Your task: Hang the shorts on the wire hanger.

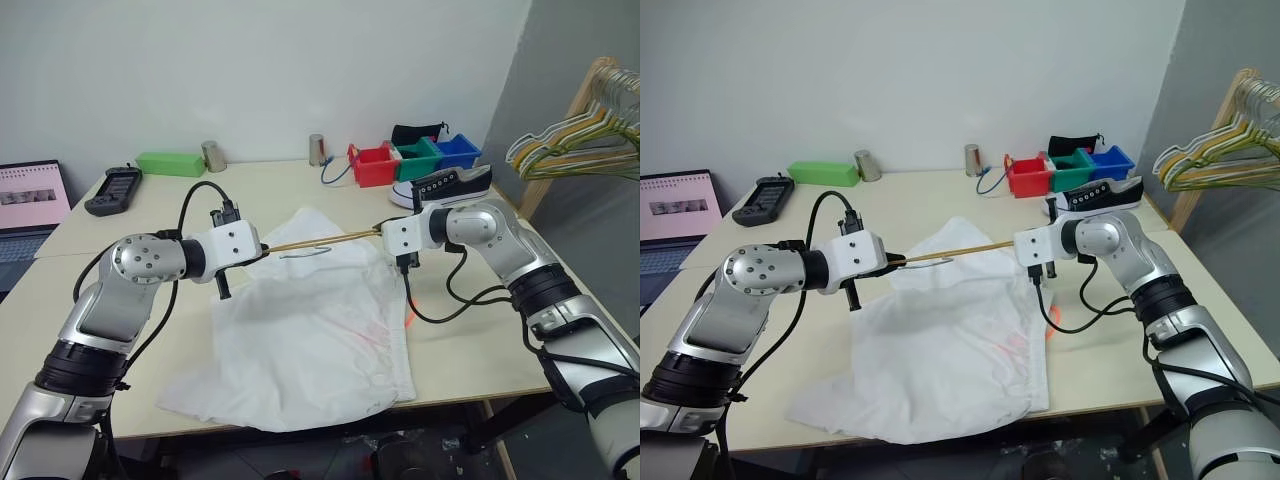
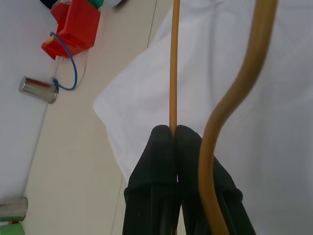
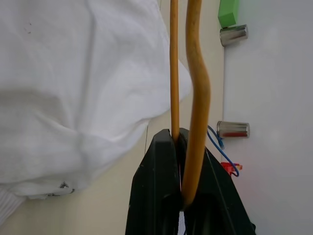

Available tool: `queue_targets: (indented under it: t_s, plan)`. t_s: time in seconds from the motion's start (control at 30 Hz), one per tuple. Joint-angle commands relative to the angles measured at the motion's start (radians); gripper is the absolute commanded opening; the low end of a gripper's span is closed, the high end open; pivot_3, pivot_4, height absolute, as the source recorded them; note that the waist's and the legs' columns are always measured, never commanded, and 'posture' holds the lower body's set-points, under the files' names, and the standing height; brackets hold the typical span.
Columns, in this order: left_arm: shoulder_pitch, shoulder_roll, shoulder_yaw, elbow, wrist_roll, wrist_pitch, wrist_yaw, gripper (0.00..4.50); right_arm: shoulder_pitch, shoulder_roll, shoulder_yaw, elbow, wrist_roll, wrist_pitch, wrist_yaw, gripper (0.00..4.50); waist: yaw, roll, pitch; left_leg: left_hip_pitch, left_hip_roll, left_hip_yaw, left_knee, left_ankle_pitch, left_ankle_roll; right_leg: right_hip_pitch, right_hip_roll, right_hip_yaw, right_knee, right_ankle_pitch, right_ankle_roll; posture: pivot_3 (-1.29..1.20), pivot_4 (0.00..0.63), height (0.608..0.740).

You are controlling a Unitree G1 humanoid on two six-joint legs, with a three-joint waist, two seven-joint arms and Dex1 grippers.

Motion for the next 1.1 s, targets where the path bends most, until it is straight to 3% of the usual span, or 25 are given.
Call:
queue_targets:
  t_s: [0.03,0.37,0.5,0.67,0.87,1.0,1.1]
  plan:
    - [-0.024,-0.002,0.029,0.008,-0.022,-0.032,0.001,0.27,-0.032,-0.012,-0.021,-0.020,0.007,0.007,-0.004,0.00,0.000,0.000,0.000,0.000,0.000,0.000,0.000,0.000,0.000,0.000,0.000,0.000,0.000,0.000,0.000,-0.19,0.004,0.740]
    - [-0.045,0.021,0.104,0.004,-0.124,-0.087,-0.057,2.42,0.050,-0.062,-0.065,-0.090,0.103,0.107,0.087,0.00,0.003,0.000,0.000,0.000,0.000,0.000,0.000,0.000,0.000,0.000,0.000,0.000,0.000,0.000,0.000,-0.20,0.009,0.740]
    - [-0.044,0.015,0.132,-0.050,-0.215,-0.039,-0.096,3.29,0.103,-0.071,-0.120,-0.129,0.209,0.278,0.164,0.00,0.002,0.000,0.000,0.000,0.000,0.000,0.000,0.000,0.000,0.000,0.000,0.000,0.000,0.000,0.000,-0.21,0.008,0.740]
    - [-0.032,0.017,0.185,-0.113,-0.334,0.101,-0.107,4.43,0.209,-0.178,-0.189,-0.200,0.335,0.535,0.337,0.00,0.003,0.000,0.000,0.000,0.000,0.000,0.000,0.000,0.000,0.001,0.000,0.000,0.000,0.000,0.000,-0.23,0.009,0.740]
    - [0.055,0.017,0.202,-0.174,-0.382,0.195,-0.097,4.43,0.311,-0.301,-0.227,-0.248,0.446,0.791,0.495,0.00,-0.005,0.000,0.000,0.000,0.000,0.001,0.000,0.000,0.000,0.001,-0.001,0.000,-0.001,0.000,0.000,-0.24,0.007,0.740]
    - [0.110,0.006,0.217,-0.250,-0.451,0.288,-0.087,4.43,0.359,-0.372,-0.240,-0.256,0.477,0.845,0.549,0.00,-0.014,0.000,0.000,0.000,0.001,0.002,0.001,0.000,0.000,0.001,0.000,0.000,0.000,0.000,0.000,-0.25,0.010,0.740]
    - [0.178,0.014,0.233,-0.331,-0.526,0.371,-0.092,4.43,0.405,-0.477,-0.249,-0.298,0.550,0.995,0.679,0.00,-0.015,0.001,0.000,0.000,0.001,0.002,0.000,0.000,0.000,0.001,-0.001,0.000,-0.001,0.000,0.000,-0.26,0.014,0.740]
